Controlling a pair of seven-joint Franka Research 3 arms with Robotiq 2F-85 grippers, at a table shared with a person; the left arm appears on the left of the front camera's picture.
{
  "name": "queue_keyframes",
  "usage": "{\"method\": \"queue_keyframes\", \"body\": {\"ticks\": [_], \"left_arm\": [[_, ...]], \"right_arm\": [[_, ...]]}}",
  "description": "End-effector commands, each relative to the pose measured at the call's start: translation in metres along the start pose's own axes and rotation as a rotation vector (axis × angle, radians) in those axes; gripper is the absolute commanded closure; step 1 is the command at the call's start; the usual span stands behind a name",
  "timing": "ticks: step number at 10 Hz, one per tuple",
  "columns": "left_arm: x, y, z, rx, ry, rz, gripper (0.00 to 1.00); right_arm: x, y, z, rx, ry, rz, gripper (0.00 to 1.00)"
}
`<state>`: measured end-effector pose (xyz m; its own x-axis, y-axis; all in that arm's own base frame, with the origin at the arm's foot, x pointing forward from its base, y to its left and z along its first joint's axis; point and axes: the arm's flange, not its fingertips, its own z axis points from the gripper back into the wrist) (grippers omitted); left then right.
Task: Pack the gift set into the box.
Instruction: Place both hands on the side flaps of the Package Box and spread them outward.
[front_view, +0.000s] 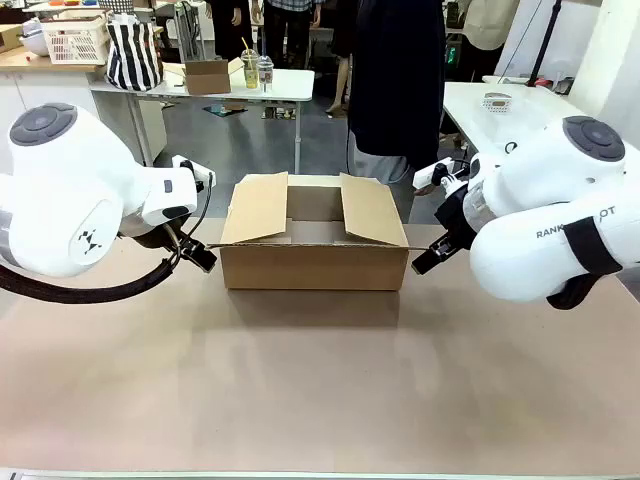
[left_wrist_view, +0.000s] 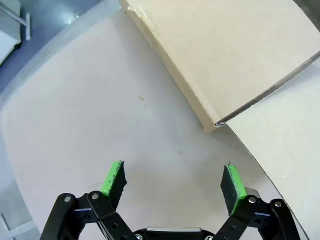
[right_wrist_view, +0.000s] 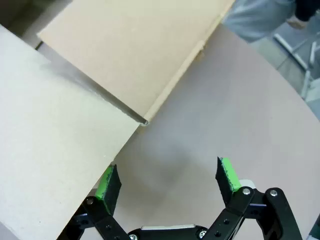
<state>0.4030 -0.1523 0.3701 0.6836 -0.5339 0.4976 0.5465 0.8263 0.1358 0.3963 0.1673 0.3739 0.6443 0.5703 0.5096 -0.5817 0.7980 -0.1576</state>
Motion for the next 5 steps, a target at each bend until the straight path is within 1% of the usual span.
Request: {"method": "queue_keyframes", "body": {"ticks": [1, 5], "left_arm": [[0.0001, 0.0000, 0.0001, 0.000, 0.000, 0.000, 0.00], [0.0001, 0.0000, 0.0001, 0.000, 0.000, 0.000, 0.00]], "right_arm": [[0.0002, 0.0000, 0.0002, 0.000, -0.002, 0.000, 0.00], [0.0002, 0.0000, 0.0002, 0.000, -0.002, 0.000, 0.00]]}}
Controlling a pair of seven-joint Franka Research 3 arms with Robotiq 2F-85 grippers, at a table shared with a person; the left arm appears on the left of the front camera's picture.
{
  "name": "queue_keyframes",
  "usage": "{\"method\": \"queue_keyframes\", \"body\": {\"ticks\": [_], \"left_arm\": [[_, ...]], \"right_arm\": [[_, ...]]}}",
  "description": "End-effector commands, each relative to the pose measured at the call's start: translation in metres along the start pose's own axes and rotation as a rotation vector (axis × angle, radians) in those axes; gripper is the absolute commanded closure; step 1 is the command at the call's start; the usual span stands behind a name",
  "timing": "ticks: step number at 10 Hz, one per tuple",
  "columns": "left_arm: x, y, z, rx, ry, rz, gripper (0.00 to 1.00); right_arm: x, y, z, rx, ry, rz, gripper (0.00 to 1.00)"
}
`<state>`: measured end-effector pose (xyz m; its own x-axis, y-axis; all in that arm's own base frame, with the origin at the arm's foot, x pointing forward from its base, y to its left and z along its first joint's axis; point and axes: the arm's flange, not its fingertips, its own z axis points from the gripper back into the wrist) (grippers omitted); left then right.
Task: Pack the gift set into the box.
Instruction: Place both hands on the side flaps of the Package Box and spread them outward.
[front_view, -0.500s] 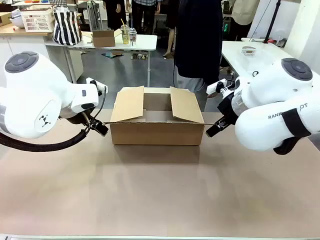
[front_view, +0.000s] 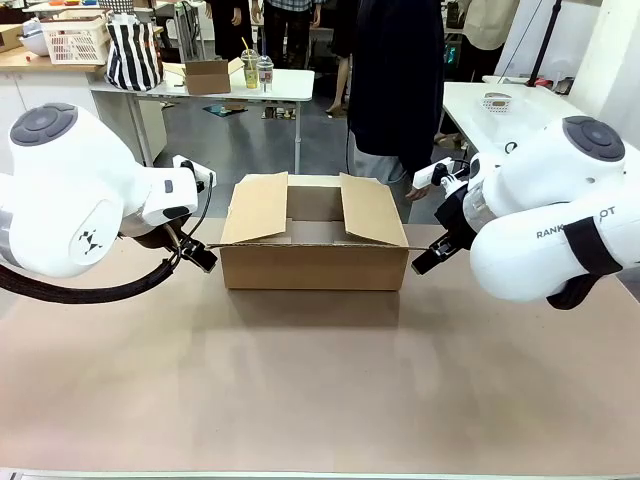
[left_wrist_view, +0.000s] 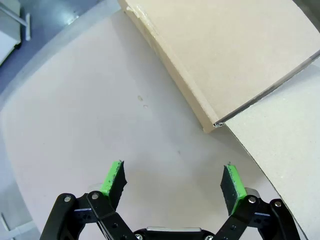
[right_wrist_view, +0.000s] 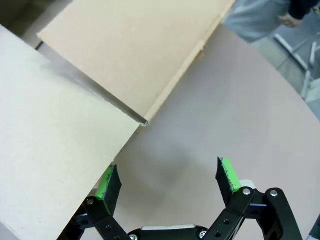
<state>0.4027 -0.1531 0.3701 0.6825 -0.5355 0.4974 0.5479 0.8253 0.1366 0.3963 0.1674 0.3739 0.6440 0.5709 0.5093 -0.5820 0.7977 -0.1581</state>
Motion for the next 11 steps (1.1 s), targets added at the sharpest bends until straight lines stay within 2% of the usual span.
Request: {"method": "queue_keyframes", "body": {"ticks": [1, 6, 7, 8, 9, 10, 11], "left_arm": [[0.000, 0.001, 0.000, 0.000, 0.000, 0.002, 0.00], [0.000, 0.000, 0.000, 0.000, 0.000, 0.000, 0.00], [-0.001, -0.005, 0.014, -0.022, 0.055, -0.022, 0.00], [-0.010, -0.009, 0.033, -0.002, 0.174, -0.088, 0.00], [-0.018, -0.019, 0.058, 0.015, 0.262, -0.200, 0.00], [-0.028, -0.026, 0.095, 0.033, 0.211, -0.291, 0.00], [-0.030, -0.030, 0.133, 0.065, 0.097, -0.234, 0.00]], "right_arm": [[0.000, 0.000, 0.000, 0.000, -0.002, 0.000, 0.00], [0.000, 0.000, 0.000, 0.000, 0.000, 0.000, 0.00], [-0.002, -0.002, 0.007, -0.013, 0.105, 0.066, 0.00], [-0.005, -0.006, 0.022, -0.031, 0.208, 0.161, 0.00], [-0.008, -0.011, 0.046, -0.012, 0.219, 0.222, 0.00], [-0.007, -0.017, 0.077, -0.023, 0.184, 0.207, 0.00], [-0.002, -0.020, 0.106, -0.046, 0.089, 0.123, 0.00]]}}
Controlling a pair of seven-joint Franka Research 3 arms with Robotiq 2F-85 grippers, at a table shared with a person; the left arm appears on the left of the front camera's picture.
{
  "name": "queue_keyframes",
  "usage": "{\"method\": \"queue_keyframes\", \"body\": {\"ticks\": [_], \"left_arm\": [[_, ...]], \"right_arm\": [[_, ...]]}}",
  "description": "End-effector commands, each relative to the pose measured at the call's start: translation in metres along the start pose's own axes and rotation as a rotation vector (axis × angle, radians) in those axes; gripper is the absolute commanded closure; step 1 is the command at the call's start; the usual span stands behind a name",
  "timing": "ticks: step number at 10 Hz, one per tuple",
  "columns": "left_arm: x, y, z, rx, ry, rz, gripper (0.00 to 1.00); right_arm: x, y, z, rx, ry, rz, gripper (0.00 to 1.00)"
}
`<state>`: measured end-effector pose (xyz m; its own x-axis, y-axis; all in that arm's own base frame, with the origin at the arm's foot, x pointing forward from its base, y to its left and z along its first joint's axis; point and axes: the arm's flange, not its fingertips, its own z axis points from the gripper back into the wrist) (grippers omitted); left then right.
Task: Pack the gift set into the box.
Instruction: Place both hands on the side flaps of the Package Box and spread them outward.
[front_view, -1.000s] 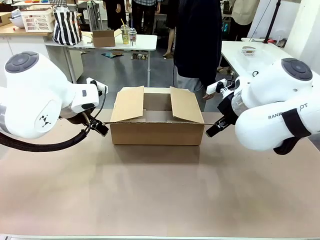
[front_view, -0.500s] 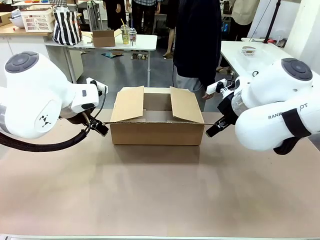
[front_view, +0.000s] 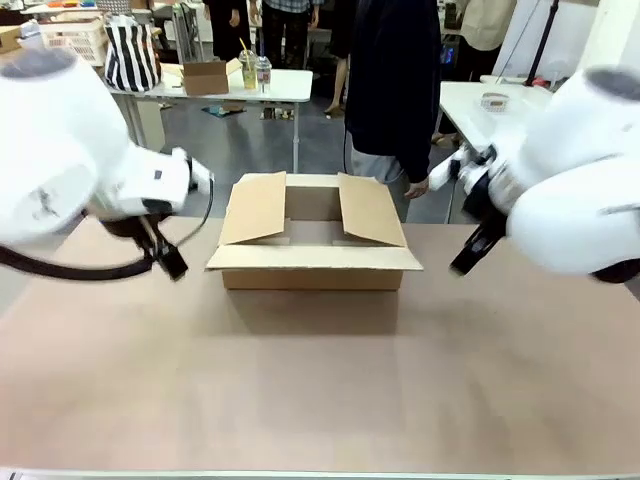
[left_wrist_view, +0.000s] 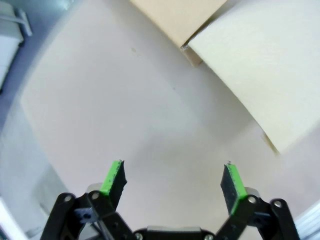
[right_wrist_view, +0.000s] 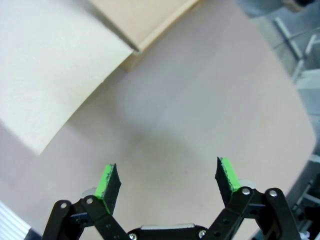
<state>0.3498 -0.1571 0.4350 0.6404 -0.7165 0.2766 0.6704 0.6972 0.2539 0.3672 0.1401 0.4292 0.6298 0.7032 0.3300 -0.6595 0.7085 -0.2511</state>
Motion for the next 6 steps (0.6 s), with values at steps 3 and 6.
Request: {"method": "queue_keyframes", "body": {"ticks": [3, 6], "left_arm": [[-0.053, -0.011, 0.124, -0.010, -0.573, 0.124, 0.00], [0.002, 0.002, 0.110, 0.016, -0.298, 0.076, 0.00]], "right_arm": [[0.002, -0.012, 0.125, -0.243, -0.165, -0.372, 0.00], [-0.001, -0.015, 0.078, -0.075, -0.120, -0.147, 0.00]]}}
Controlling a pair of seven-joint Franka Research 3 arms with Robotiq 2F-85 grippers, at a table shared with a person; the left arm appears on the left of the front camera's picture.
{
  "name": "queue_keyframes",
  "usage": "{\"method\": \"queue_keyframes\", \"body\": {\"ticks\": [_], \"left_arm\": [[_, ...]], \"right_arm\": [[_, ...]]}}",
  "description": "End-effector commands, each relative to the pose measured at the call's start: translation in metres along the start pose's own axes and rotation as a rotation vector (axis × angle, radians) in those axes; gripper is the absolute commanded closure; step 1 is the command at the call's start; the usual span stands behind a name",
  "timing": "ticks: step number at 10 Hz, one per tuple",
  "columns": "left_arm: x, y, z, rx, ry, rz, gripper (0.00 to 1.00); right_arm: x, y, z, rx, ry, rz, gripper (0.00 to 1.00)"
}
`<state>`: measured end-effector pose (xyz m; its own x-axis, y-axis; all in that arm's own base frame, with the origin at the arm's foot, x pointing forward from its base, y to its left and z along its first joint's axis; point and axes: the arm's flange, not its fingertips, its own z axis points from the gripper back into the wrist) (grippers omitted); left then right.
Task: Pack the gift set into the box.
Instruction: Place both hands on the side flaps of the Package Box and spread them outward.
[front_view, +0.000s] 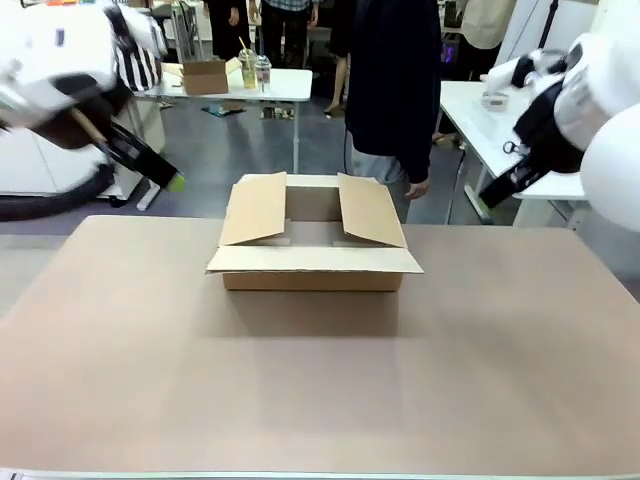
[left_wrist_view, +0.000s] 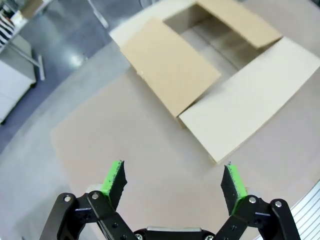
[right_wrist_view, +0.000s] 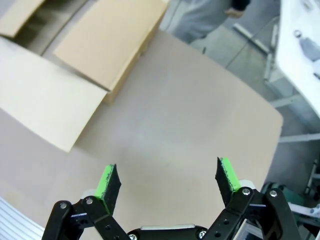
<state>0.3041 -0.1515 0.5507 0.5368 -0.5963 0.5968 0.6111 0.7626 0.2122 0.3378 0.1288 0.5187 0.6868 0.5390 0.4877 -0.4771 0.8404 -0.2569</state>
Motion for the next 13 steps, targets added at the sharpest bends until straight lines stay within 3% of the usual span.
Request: {"method": "queue_keyframes", "body": {"ticks": [1, 2, 3, 4, 5, 6, 7, 9, 10, 11, 13], "left_arm": [[-0.002, -0.001, -0.015, 0.013, 0.047, -0.024, 0.00], [0.000, 0.000, 0.000, 0.000, 0.000, 0.000, 0.00], [0.002, -0.006, -0.011, -0.331, -0.082, -0.008, 0.00], [-0.002, 0.003, -0.009, -0.578, -0.160, 0.097, 0.00], [-0.014, 0.016, -0.001, -0.826, -0.231, 0.138, 0.00], [-0.021, 0.024, 0.009, -1.017, -0.305, 0.161, 0.00], [-0.043, 0.036, 0.016, -1.006, -0.300, 0.231, 0.00], [-0.090, 0.047, 0.030, -0.999, -0.340, 0.344, 0.00], [-0.106, 0.046, 0.037, -0.956, -0.362, 0.421, 0.00], [-0.136, 0.051, 0.046, -0.857, -0.325, 0.566, 0.00], [-0.201, 0.064, 0.058, -0.615, -0.160, 0.923, 0.00]], "right_arm": [[-0.001, -0.005, 0.016, -0.022, -0.030, -0.032, 0.00], [0.000, 0.002, 0.000, 0.107, 0.047, -0.012, 0.00], [0.005, -0.014, -0.020, 0.328, 0.171, -0.187, 0.00], [0.008, -0.032, -0.028, 0.648, 0.215, -0.397, 0.00], [0.006, -0.047, -0.024, 0.857, 0.253, -0.580, 0.00], [-0.003, -0.058, -0.015, 0.973, 0.278, -0.665, 0.00], [-0.023, -0.070, 0.002, 1.071, 0.222, -0.745, 0.00], [-0.072, -0.088, 0.037, 1.170, -0.038, -0.882, 0.00], [-0.097, -0.105, 0.046, 1.183, -0.152, -1.021, 0.00], [-0.125, -0.127, 0.043, 1.177, -0.279, -1.190, 0.00], [-0.154, -0.151, 0.020, 1.180, -0.331, -1.322, 0.00]]}}
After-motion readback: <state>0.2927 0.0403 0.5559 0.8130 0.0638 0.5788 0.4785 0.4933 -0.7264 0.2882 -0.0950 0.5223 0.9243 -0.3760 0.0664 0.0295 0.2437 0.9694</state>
